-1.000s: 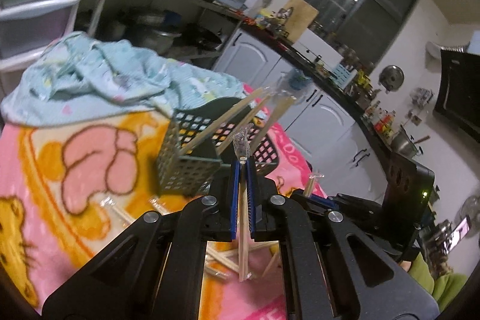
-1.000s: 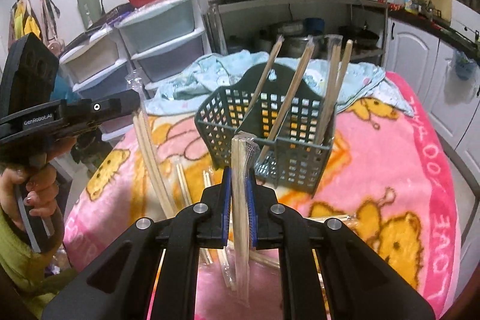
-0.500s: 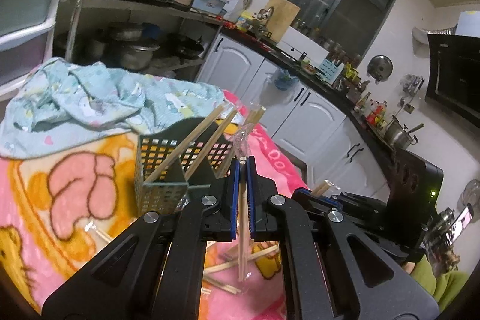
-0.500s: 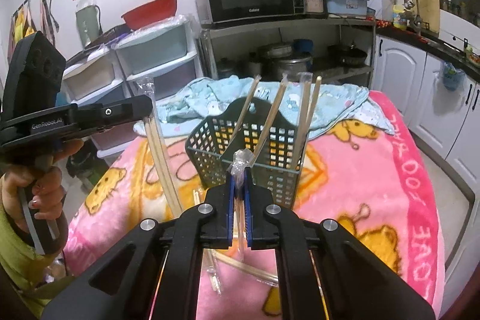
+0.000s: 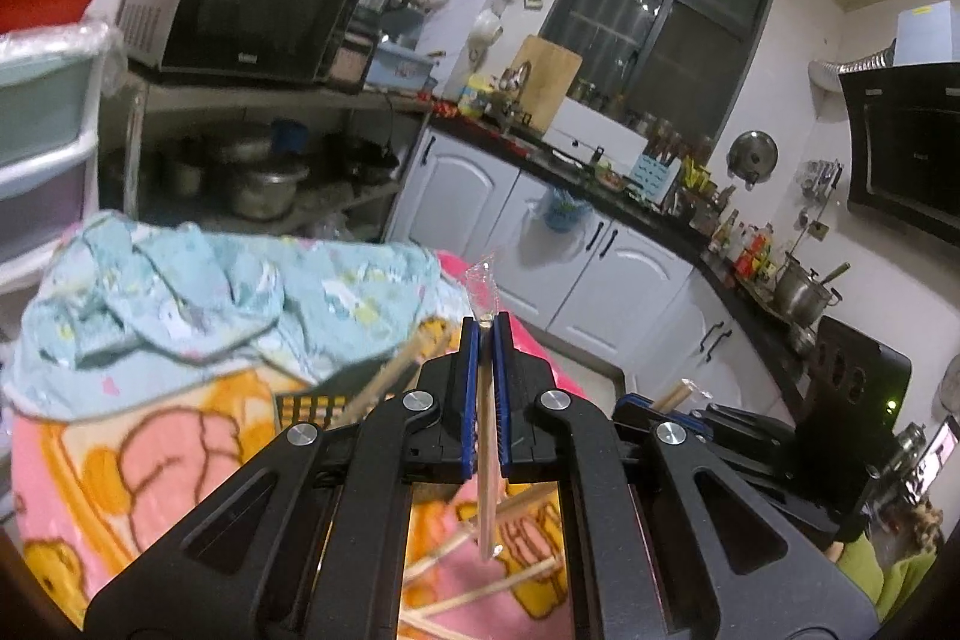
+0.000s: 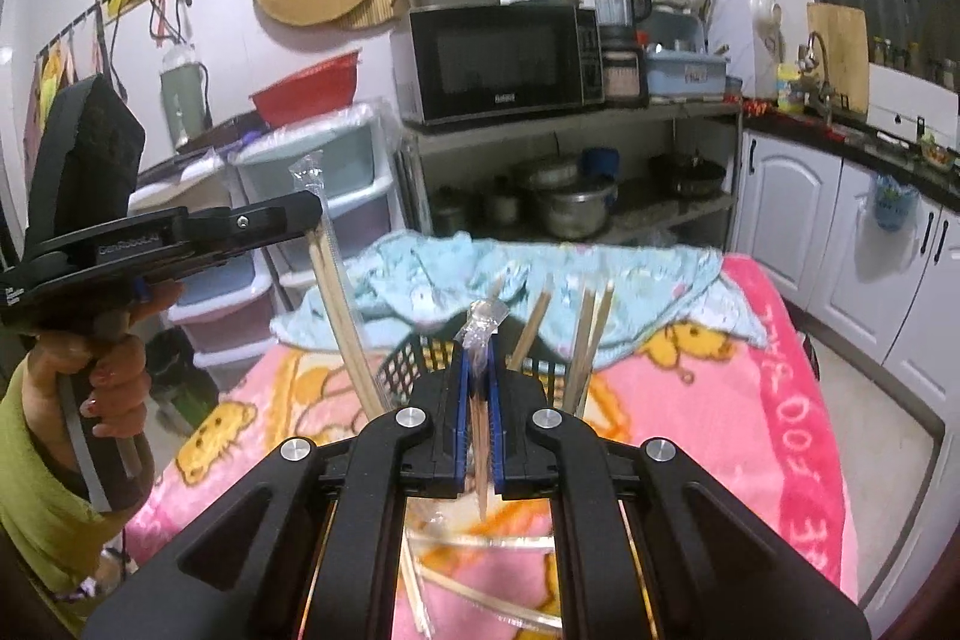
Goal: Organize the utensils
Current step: 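Lift both held chopsticks above the green caddy and lower them in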
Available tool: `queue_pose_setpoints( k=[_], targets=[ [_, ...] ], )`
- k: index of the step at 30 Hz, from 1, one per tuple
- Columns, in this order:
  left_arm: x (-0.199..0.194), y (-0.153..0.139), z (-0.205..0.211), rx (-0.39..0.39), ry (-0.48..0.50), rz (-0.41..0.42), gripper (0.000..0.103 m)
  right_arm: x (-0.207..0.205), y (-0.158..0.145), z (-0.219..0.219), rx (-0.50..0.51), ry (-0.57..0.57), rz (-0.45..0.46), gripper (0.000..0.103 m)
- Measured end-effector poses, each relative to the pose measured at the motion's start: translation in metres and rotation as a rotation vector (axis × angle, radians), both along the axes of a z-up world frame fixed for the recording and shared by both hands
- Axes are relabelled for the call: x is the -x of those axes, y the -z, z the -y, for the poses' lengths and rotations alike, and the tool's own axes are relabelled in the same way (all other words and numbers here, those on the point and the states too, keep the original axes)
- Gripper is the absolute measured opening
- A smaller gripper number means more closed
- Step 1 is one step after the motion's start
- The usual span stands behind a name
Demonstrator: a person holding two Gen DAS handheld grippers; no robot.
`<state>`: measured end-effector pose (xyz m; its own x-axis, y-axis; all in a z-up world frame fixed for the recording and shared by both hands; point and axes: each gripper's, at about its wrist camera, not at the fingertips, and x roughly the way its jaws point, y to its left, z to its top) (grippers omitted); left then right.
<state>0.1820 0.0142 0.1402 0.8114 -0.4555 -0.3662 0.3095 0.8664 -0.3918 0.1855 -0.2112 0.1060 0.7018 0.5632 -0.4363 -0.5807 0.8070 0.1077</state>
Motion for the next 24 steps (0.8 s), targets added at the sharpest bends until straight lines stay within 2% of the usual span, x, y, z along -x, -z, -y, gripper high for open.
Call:
queue_pose_setpoints(
  k=[12, 24],
  targets=[
    [-0.012, -0.033, -0.009, -0.025, -0.105, 0.106, 0.002, -0.011, -0.036, 0.005, -0.056, 0.043, 0.092, 0.006],
    [-0.023, -0.037, -0.008, -0.061, -0.181, 0.161, 0.003, -0.018, -0.054, 0.008, -0.093, 0.08, 0.17, 0.006]
  ],
)
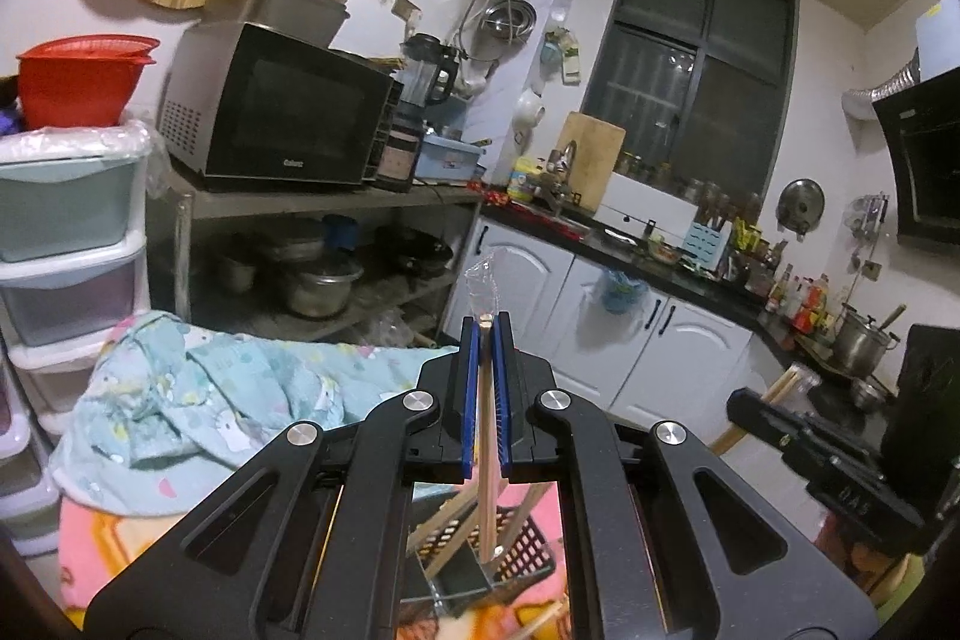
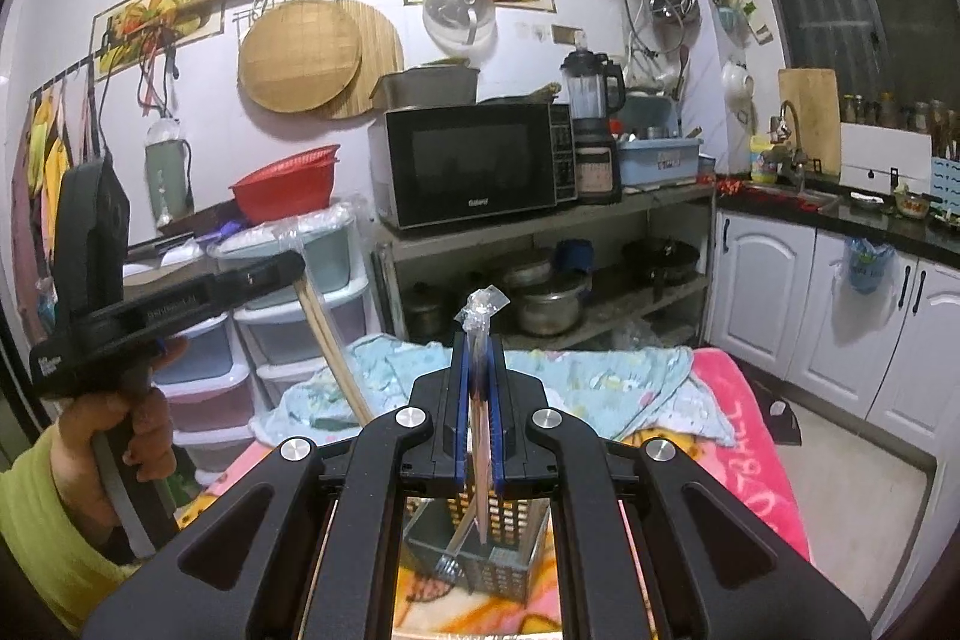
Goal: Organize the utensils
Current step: 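Lift both held chopsticks above the green caddy and lower them in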
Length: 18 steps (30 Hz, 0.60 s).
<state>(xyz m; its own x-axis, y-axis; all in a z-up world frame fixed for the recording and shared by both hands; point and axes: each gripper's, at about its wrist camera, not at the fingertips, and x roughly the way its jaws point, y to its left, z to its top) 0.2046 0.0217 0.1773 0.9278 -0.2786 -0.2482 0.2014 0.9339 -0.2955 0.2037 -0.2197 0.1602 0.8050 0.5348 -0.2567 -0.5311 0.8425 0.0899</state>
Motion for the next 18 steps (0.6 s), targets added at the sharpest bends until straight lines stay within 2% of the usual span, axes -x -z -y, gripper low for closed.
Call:
queue_pose_setpoints(
  k=[5, 18],
  targets=[
    [-0.007, 0.008, 0.005, -0.029, -0.018, 0.003, 0.003, -0.01, 0.002, 0.0, -0.015, 0.023, 0.014, 0.006],
    [-0.021, 0.043, 0.014, -0.086, -0.024, -0.026, 0.003, -0.041, 0.04, -0.005, -0.024, 0.055, -0.068, 0.006]
  ],
)
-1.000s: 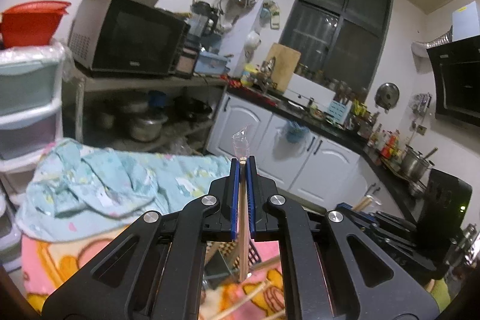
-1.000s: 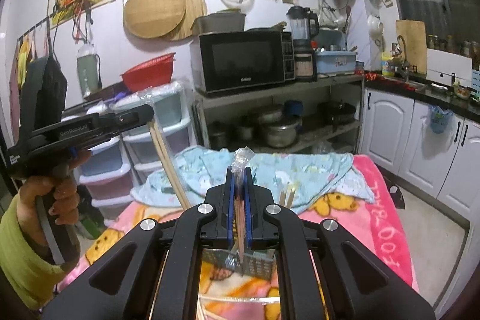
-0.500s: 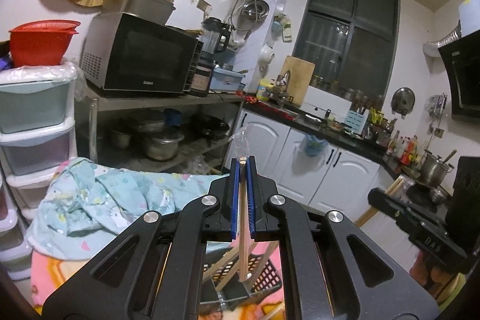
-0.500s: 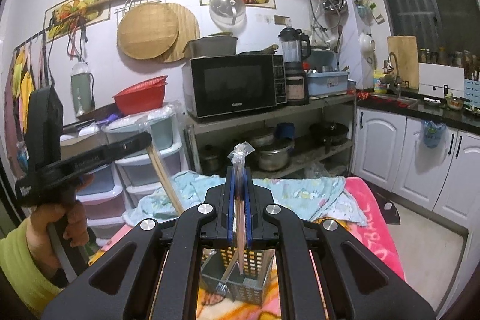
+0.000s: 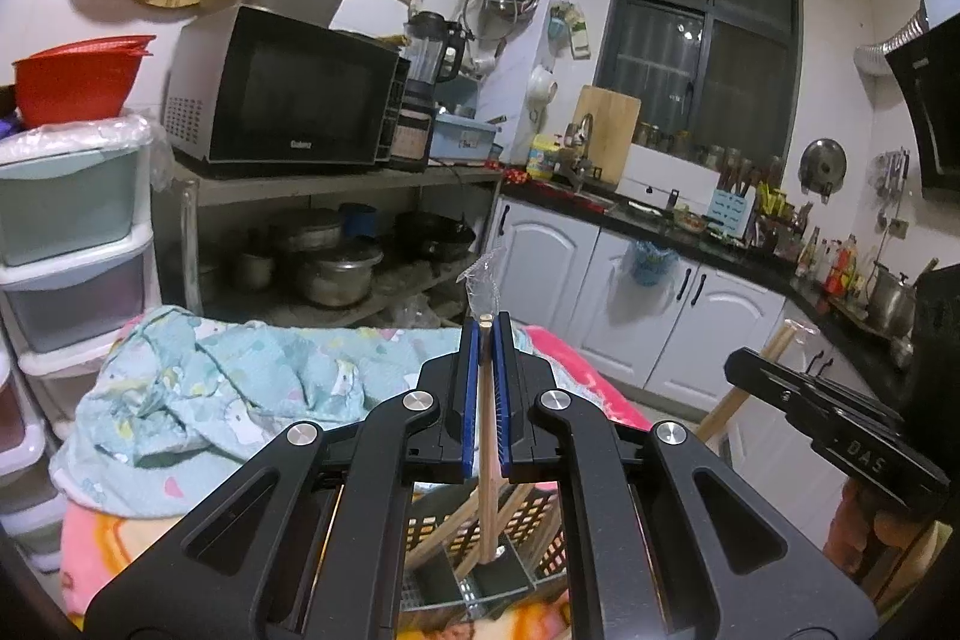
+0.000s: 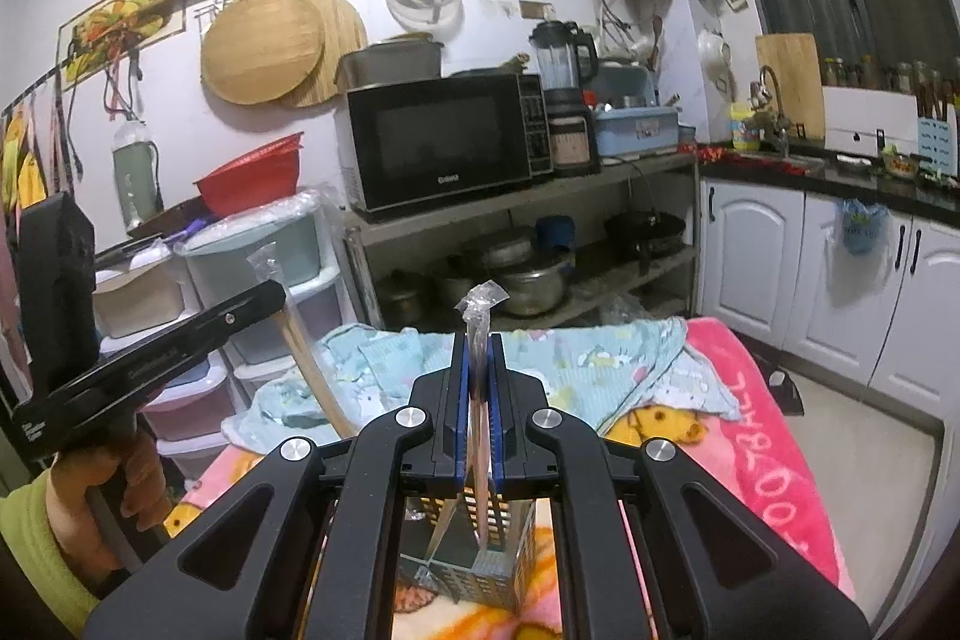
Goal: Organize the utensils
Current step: 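Lift both held chopsticks above the green caddy and lower them in, then open both grippers to release the chopsticks into the caddy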
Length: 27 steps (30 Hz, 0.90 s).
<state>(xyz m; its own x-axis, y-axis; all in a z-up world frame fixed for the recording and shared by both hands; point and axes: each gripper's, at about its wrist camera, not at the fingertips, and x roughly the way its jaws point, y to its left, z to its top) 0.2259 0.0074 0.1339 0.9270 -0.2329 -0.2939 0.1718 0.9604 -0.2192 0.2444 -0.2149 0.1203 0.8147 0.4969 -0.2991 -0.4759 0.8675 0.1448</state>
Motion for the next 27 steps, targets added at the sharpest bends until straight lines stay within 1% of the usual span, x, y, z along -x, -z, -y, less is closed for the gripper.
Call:
queue_pose_setpoints(
  k=[5, 9, 11, 13, 14, 15, 17, 19, 20, 21, 22, 23, 24, 26, 27],
  targets=[
    [-0.006, 0.015, 0.001, 0.006, 0.013, -0.033, 0.003, -0.011, 0.016, -0.006, -0.002, 0.006, -0.05, 0.006],
    [-0.011, 0.024, -0.003, 0.007, 0.021, -0.067, 0.003, -0.018, 0.027, -0.01, 0.022, 0.009, -0.096, 0.008],
    [-0.014, 0.029, -0.005, 0.01, 0.03, -0.097, 0.004, -0.019, 0.03, -0.012, 0.025, 0.011, -0.114, 0.027],
    [-0.013, 0.033, -0.009, 0.011, 0.029, -0.114, 0.009, -0.017, 0.03, -0.011, 0.021, 0.018, -0.12, 0.034],
    [-0.012, 0.034, -0.01, 0.018, 0.03, -0.118, 0.017, -0.015, 0.029, -0.011, 0.02, 0.02, -0.122, 0.037],
    [-0.01, 0.034, -0.012, 0.025, 0.034, -0.124, 0.029, -0.014, 0.029, -0.01, 0.019, 0.023, -0.122, 0.039],
    [-0.006, 0.033, -0.015, 0.027, 0.031, -0.127, 0.04, -0.009, 0.026, -0.008, 0.023, 0.039, -0.113, 0.045],
    [-0.002, 0.03, -0.018, 0.029, 0.031, -0.127, 0.046, -0.004, 0.023, -0.005, 0.026, 0.051, -0.104, 0.049],
    [0.001, 0.029, -0.02, 0.033, 0.028, -0.127, 0.055, -0.001, 0.021, -0.004, 0.03, 0.059, -0.1, 0.05],
    [0.003, 0.027, -0.022, 0.037, 0.026, -0.128, 0.066, 0.003, 0.019, -0.003, 0.035, 0.066, -0.091, 0.051],
    [0.007, 0.025, -0.024, 0.042, 0.028, -0.13, 0.07, 0.006, 0.018, -0.002, 0.041, 0.072, -0.084, 0.054],
    [0.009, 0.025, -0.026, 0.044, 0.029, -0.131, 0.075, 0.012, 0.016, -0.001, 0.049, 0.083, -0.071, 0.057],
    [0.013, 0.023, -0.027, 0.046, 0.027, -0.129, 0.082, 0.015, 0.014, 0.0, 0.051, 0.088, -0.065, 0.059],
    [0.017, 0.022, -0.029, 0.047, 0.023, -0.131, 0.092, 0.024, 0.011, 0.003, 0.054, 0.1, -0.049, 0.064],
    [0.02, 0.022, -0.03, 0.051, 0.028, -0.133, 0.092, 0.028, 0.01, 0.004, 0.055, 0.106, -0.044, 0.065]
  ],
)
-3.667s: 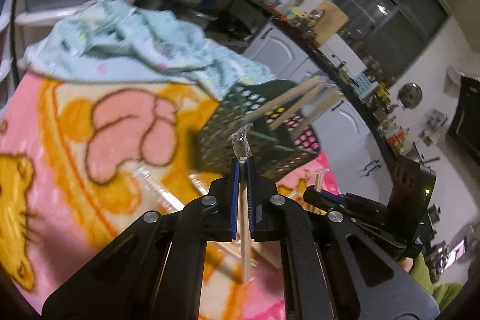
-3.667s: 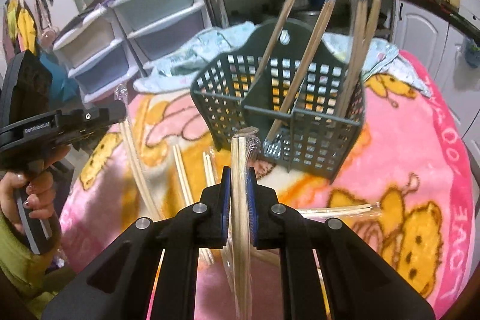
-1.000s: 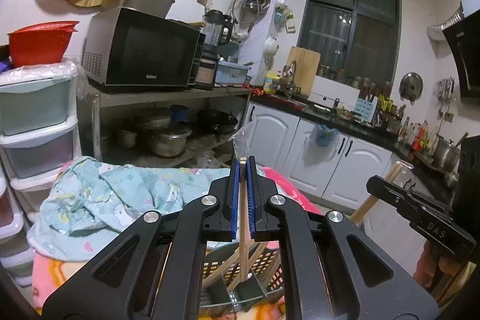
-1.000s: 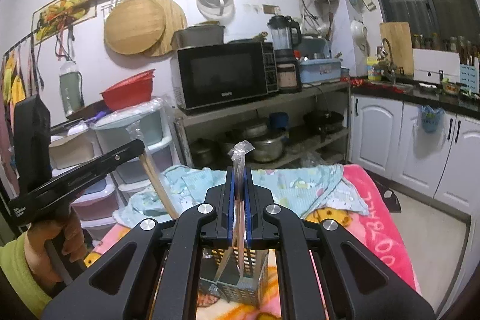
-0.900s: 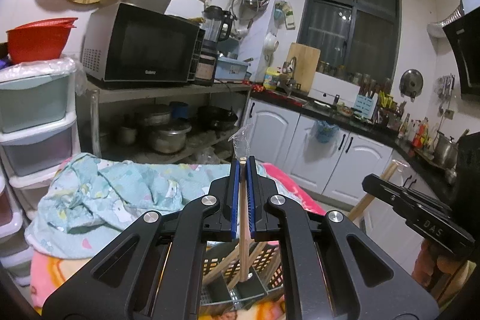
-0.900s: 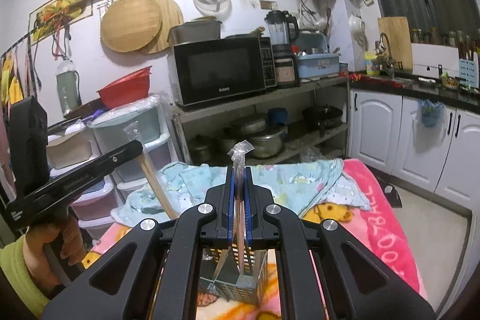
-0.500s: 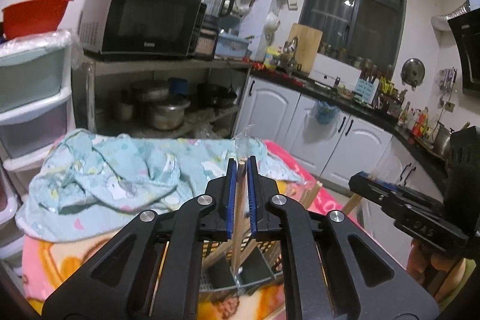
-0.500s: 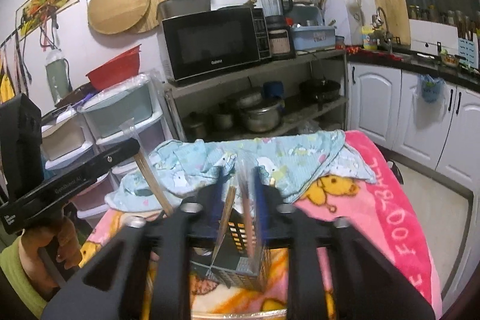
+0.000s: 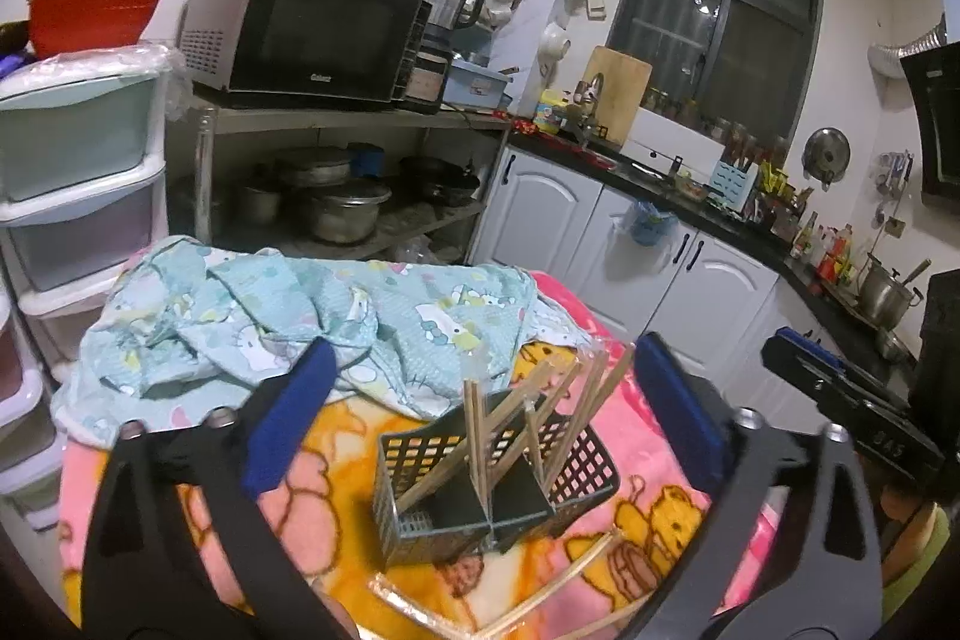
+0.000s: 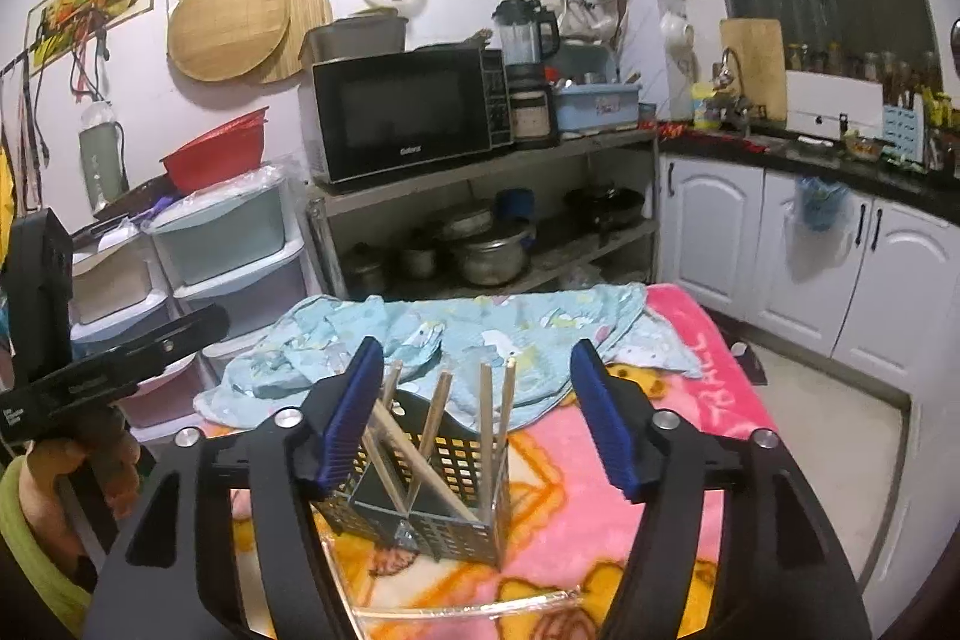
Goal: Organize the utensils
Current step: 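Open both grippers to release the chopsticks into the caddy, then withdraw both open grippers from the caddy toward the chopsticks on the blanket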
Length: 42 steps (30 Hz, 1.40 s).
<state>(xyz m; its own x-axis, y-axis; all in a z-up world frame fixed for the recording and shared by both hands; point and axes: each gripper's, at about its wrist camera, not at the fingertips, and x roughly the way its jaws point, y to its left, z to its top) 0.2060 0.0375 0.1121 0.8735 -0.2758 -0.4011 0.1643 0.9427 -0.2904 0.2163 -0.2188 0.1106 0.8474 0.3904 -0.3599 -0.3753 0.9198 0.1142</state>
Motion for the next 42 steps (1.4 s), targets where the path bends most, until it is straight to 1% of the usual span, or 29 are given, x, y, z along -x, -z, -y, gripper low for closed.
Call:
queue_pose_setpoints(
  k=[5, 11, 22, 31, 37, 42],
  targets=[
    [0.013, 0.001, 0.001, -0.001, 0.015, -0.011, 0.092, 0.022, -0.004, 0.006, 0.008, 0.018, 0.029, 0.073],
    [0.027, 0.005, 0.003, 0.004, 0.032, -0.016, 0.092, 0.043, -0.002, 0.011, 0.027, 0.038, 0.042, 0.076],
    [0.047, 0.013, 0.01, 0.003, 0.049, -0.023, 0.092, 0.066, 0.013, 0.021, 0.02, 0.062, 0.023, 0.078],
    [0.056, 0.023, 0.016, -0.016, 0.057, -0.039, 0.092, 0.074, 0.021, 0.021, 0.026, 0.064, 0.014, 0.079],
    [0.06, 0.03, 0.017, -0.019, 0.053, -0.057, 0.092, 0.08, 0.029, 0.018, 0.039, 0.058, 0.002, 0.081],
    [0.065, 0.041, 0.014, -0.029, 0.044, -0.087, 0.092, 0.083, 0.04, 0.016, 0.057, 0.046, -0.027, 0.082]
  ],
)
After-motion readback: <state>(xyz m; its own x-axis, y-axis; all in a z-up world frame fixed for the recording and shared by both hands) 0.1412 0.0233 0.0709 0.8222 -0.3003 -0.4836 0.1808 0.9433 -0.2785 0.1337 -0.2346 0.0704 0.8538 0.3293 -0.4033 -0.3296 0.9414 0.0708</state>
